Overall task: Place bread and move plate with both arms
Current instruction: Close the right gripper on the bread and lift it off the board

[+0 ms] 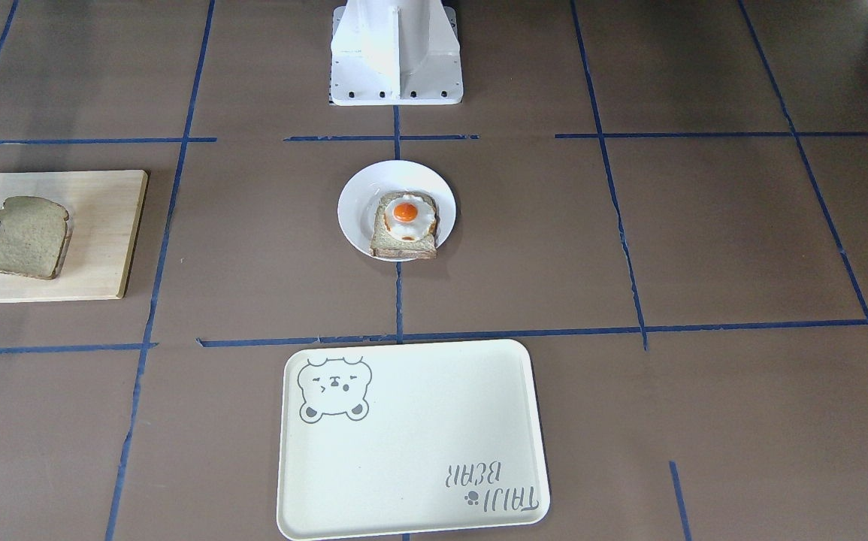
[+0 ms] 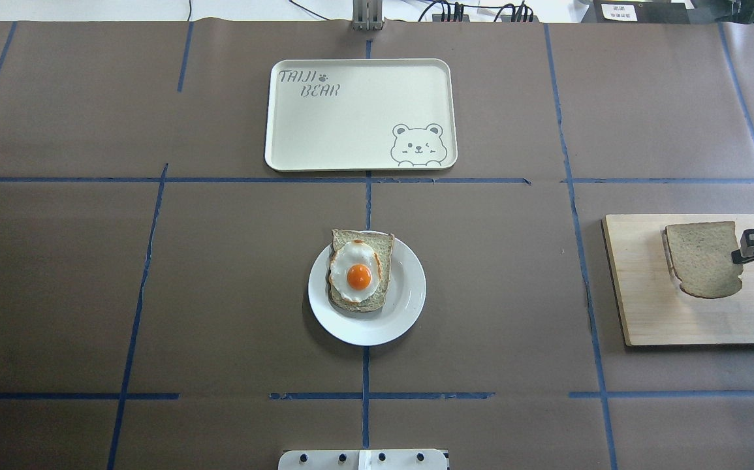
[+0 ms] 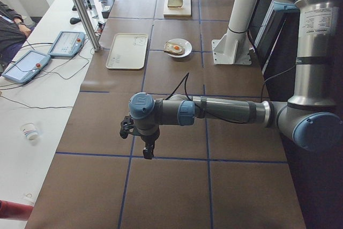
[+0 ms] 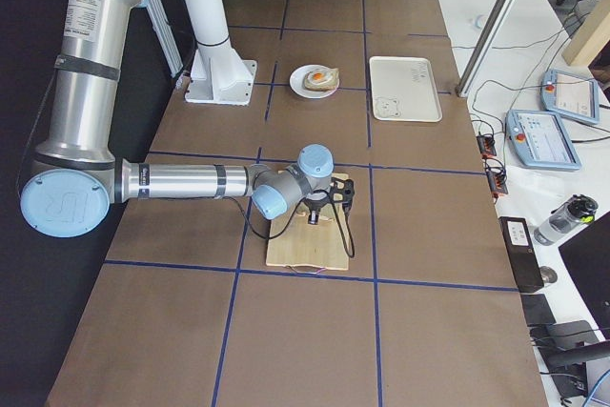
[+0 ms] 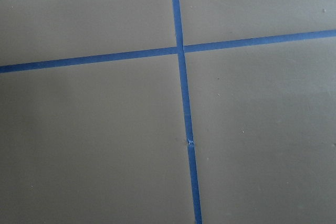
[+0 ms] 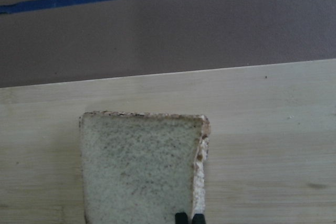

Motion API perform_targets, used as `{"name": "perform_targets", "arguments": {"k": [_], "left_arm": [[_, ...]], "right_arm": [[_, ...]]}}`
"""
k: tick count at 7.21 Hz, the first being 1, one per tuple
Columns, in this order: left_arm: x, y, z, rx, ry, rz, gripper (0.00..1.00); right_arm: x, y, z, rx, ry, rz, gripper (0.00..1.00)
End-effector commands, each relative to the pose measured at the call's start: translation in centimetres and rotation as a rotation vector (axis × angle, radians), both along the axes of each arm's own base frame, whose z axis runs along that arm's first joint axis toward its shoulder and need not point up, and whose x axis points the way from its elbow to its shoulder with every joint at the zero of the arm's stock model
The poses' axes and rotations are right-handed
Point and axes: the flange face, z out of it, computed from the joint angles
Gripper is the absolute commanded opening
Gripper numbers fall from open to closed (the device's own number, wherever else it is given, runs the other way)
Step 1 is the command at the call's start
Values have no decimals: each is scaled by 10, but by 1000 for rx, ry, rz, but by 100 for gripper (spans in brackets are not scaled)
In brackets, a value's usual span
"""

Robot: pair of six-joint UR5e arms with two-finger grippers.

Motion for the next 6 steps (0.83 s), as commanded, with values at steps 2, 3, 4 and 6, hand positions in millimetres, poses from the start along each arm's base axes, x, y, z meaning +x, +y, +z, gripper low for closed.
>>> {"name": "perform_targets", "arguments": {"k": [2, 3, 4, 6], "left_arm": [[1, 0, -1, -3, 20, -1, 100], [1, 0, -1, -3, 20, -1, 100], [1, 0, 0, -4, 20, -1, 100], [1, 0, 1, -7, 20, -1, 100]], "right_arm": [[8, -19, -78, 40, -137, 35, 0], [-3, -40, -121, 24, -199, 71, 0], [-18, -67, -178, 1, -265, 131, 0], [-100, -82, -275, 17, -350, 105, 0]]}}
